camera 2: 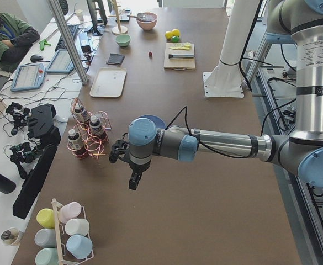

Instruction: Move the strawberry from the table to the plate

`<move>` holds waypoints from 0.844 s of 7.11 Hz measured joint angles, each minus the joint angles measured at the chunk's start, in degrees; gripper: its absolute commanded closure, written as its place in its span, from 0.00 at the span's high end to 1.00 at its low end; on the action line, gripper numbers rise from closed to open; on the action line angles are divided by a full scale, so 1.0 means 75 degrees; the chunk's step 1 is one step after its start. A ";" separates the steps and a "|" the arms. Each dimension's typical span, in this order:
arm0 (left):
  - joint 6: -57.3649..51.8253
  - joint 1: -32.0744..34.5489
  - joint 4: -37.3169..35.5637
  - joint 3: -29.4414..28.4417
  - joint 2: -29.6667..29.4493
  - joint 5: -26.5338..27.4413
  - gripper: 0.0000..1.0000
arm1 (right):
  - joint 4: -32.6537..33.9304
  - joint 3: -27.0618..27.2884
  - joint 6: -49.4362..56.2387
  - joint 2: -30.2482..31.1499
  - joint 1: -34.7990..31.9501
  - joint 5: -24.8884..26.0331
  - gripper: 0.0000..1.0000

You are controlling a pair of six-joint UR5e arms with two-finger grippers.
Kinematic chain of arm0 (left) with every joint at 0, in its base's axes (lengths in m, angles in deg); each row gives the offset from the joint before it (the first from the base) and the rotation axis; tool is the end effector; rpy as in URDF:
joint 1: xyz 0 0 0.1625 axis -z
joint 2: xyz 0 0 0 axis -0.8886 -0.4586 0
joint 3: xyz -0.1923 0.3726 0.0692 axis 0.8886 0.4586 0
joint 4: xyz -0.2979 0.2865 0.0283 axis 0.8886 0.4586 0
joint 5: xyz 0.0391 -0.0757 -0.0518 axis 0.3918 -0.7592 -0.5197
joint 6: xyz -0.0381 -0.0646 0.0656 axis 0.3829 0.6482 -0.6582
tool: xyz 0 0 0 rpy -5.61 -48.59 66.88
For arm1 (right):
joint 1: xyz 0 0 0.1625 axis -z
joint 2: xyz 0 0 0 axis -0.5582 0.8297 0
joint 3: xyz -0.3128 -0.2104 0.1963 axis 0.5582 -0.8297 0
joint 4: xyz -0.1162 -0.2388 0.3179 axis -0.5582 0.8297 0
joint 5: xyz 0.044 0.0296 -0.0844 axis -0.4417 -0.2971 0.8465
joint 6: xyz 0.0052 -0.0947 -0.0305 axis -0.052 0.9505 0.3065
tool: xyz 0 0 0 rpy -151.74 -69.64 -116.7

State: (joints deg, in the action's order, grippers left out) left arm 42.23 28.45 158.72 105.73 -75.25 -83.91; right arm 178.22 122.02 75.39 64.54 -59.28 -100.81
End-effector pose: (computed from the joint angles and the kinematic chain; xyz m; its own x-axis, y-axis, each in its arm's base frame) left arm -0.0730 -0.4610 0.6015 0.7159 0.2268 -0.6603 -0.0599 0.9622 0.2656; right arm 0.0883 -0.4735 0.6313 0.6969 -0.0248 0.7167 -0.0240 0.9980 0.0579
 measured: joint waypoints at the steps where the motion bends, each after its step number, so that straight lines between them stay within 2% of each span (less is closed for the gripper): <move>1: -0.0008 0.0013 0.0000 0.0001 0.0005 0.0000 0.98 | -0.0005 0.0053 0.0004 0.0046 -0.0003 -0.0001 1.00; 6: -0.0191 0.0011 0.0101 -0.0063 0.0131 0.0022 0.98 | -0.0010 0.0164 0.0037 0.0155 -0.0014 0.0017 1.00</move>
State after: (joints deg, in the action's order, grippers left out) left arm 40.79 28.53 159.48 105.26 -74.26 -83.75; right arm 178.15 123.25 75.67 65.70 -59.38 -100.68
